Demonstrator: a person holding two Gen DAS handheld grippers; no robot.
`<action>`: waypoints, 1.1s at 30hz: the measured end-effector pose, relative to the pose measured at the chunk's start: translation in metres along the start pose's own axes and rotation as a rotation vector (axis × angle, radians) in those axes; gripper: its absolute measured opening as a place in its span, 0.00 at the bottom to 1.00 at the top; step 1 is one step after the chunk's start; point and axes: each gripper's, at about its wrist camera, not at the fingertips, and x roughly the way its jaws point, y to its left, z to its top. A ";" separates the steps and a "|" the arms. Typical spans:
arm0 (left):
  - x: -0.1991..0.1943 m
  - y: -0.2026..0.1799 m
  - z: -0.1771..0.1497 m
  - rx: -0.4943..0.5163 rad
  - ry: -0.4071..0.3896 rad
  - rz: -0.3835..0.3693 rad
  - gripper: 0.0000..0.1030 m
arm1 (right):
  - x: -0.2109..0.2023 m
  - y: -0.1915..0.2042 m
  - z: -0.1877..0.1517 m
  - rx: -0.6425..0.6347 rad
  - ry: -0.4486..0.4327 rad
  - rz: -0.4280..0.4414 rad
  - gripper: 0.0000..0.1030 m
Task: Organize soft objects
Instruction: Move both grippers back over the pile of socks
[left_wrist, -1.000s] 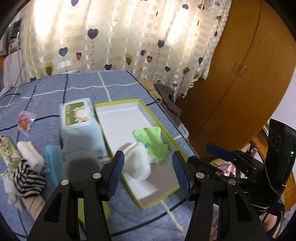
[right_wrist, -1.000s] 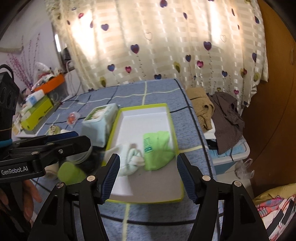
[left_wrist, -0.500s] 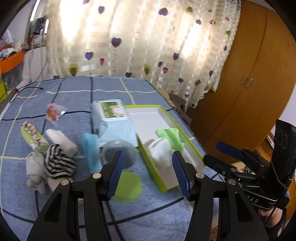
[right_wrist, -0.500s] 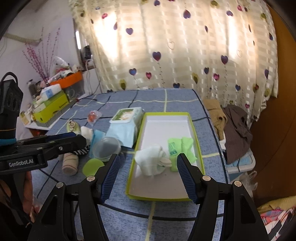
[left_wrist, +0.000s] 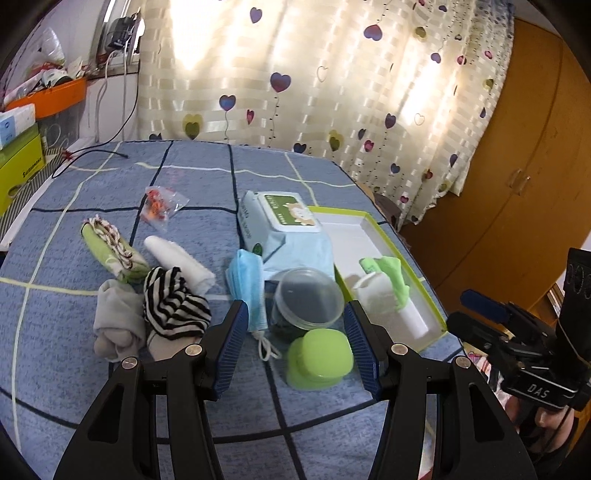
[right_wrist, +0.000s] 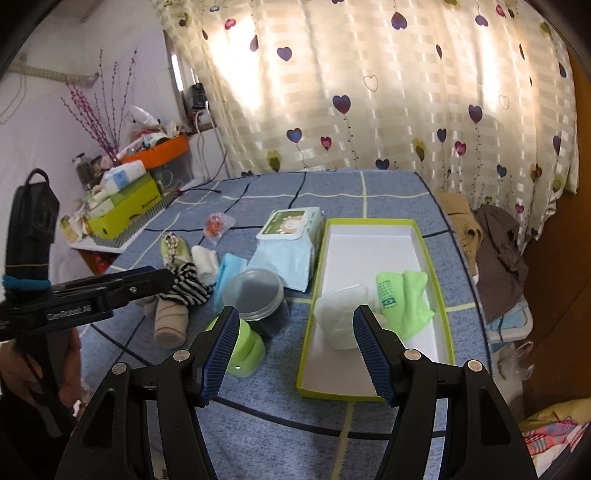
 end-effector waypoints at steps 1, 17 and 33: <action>0.000 0.002 0.000 -0.003 0.001 -0.002 0.53 | 0.000 0.000 0.001 0.004 -0.003 0.003 0.62; -0.011 0.059 -0.003 -0.087 -0.020 0.080 0.53 | 0.023 0.030 0.015 -0.043 0.031 0.090 0.62; -0.020 0.132 -0.015 -0.214 -0.019 0.187 0.53 | 0.070 0.094 0.034 -0.166 0.084 0.199 0.62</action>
